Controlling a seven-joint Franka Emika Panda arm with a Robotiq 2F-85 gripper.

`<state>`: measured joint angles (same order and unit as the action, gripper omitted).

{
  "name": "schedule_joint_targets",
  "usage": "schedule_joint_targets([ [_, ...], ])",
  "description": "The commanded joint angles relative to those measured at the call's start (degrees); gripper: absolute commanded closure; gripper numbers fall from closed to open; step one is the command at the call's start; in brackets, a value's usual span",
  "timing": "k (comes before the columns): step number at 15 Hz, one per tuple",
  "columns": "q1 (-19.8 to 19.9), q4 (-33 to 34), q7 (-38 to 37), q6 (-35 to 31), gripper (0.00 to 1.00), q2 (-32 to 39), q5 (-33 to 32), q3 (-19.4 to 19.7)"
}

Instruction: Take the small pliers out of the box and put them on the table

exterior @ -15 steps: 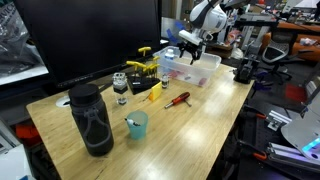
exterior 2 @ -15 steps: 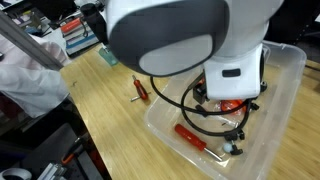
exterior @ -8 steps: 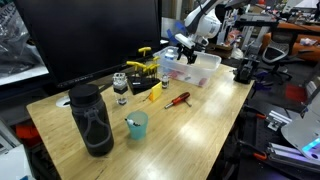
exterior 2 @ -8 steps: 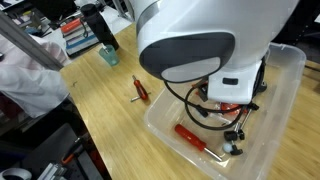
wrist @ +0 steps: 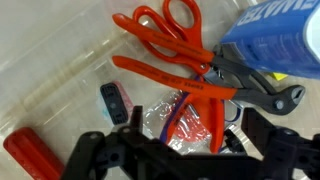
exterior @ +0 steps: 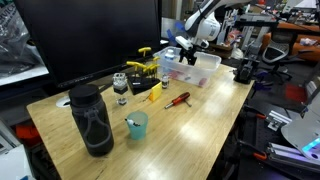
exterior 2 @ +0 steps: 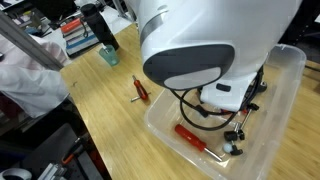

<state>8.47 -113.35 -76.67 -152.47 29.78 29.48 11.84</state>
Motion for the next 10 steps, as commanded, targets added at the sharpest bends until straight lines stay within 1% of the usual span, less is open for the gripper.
schedule_joint_targets([
  [1,0.0,0.3,-6.8,-2.9,0.0,1.5,0.2,0.7],
  [3,1.2,1.2,-8.8,-2.6,0.0,3.0,1.0,-0.2],
  [10,1.4,2.8,-15.6,-4.2,0.0,6.3,0.6,-0.5],
])
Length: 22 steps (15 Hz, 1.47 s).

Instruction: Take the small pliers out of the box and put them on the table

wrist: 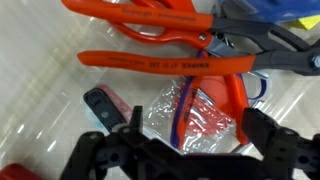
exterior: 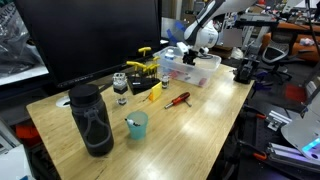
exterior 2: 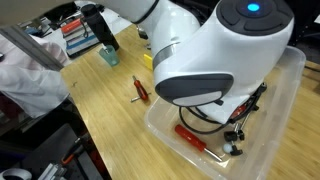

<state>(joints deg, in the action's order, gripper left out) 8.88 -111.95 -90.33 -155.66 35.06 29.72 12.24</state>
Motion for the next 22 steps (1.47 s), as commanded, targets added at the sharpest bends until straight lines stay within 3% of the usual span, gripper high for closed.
schedule_joint_targets([
  [1,1.1,1.7,-2.4,-1.1,0.0,1.4,0.2,-1.0],
  [4,1.3,2.3,-3.4,-0.6,0.0,2.0,0.0,-1.1],
  [5,1.3,2.5,-3.6,-0.6,0.04,2.2,-0.1,-1.1],
  [6,1.6,2.6,-3.5,-0.4,0.22,2.2,0.0,-1.3],
  [9,1.8,3.0,-3.7,-0.4,0.38,2.4,-0.1,-1.4],
  [13,1.9,3.5,-3.7,-0.3,0.68,2.4,-0.2,-1.4],
  [15,1.9,3.6,-3.7,-0.3,0.79,2.3,-0.2,-1.4],
  [18,2.0,3.6,-3.4,-0.2,0.84,2.6,-0.2,-1.9],
  [21,2.2,3.7,-3.1,0.0,0.78,2.7,0.0,-2.3],
  [22,2.3,3.7,-2.9,0.1,0.81,2.7,0.1,-2.4],
])
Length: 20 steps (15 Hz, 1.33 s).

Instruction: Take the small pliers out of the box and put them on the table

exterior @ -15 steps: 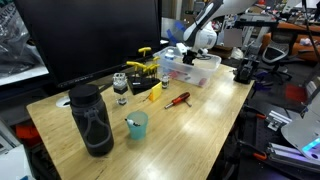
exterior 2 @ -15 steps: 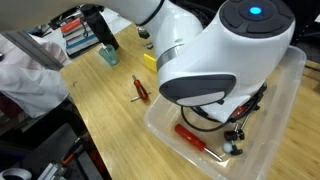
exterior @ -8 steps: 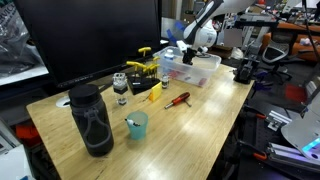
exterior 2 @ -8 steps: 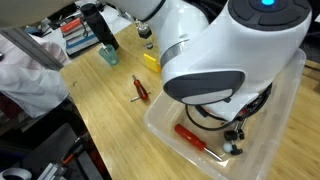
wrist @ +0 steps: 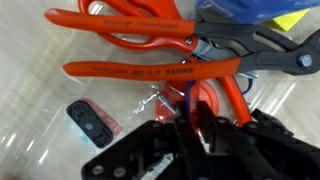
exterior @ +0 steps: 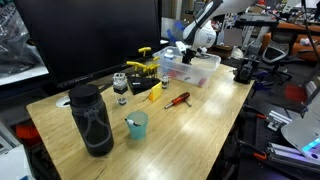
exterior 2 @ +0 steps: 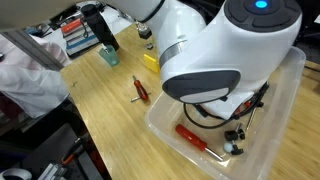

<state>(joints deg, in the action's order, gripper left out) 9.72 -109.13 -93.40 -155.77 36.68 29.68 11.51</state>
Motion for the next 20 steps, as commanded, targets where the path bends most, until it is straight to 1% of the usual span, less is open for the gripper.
schedule_joint_targets([
  [1,1.6,0.8,0.4,0.1,0.93,0.9,0.2,-1.8],
  [3,1.7,0.4,0.8,-0.1,1.0,0.6,0.4,-2.1],
  [4,1.8,0.0,0.9,0.0,0.96,0.0,0.4,-2.2],
  [8,2.3,-1.6,2.6,1.2,0.96,-2.3,0.7,-3.1],
  [12,1.6,-3.6,2.5,2.9,0.96,-4.5,-0.4,-2.4],
  [16,-0.1,-6.2,1.1,6.4,0.96,-7.5,-3.9,-0.1],
  [20,0.1,-7.7,2.6,11.8,0.96,-10.5,-8.0,0.5],
])
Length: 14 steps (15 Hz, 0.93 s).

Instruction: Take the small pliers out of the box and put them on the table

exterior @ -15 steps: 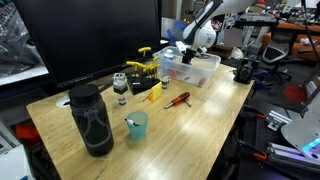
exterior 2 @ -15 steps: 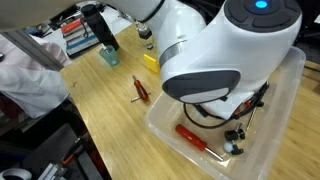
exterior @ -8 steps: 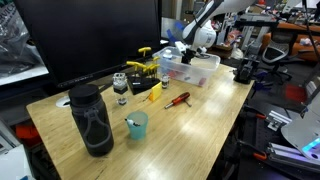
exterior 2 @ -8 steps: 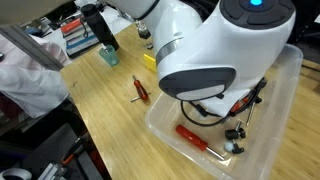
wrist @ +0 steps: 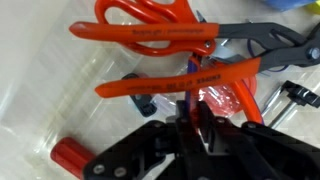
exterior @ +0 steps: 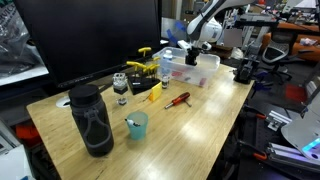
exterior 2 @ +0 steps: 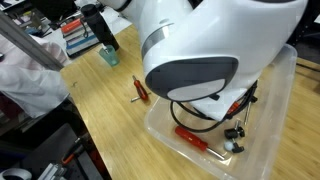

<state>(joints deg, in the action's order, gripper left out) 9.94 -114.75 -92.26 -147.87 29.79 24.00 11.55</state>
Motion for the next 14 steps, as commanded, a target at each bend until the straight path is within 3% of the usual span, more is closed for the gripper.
schedule_joint_targets([
  [1,0.0,-2.2,1.8,5.1,0.96,-4.3,-3.0,0.4],
  [4,0.2,-2.2,3.5,8.6,0.96,-6.0,-4.9,0.1],
  [14,1.5,-2.9,15.1,16.4,0.96,-11.1,-2.5,-0.6],
])
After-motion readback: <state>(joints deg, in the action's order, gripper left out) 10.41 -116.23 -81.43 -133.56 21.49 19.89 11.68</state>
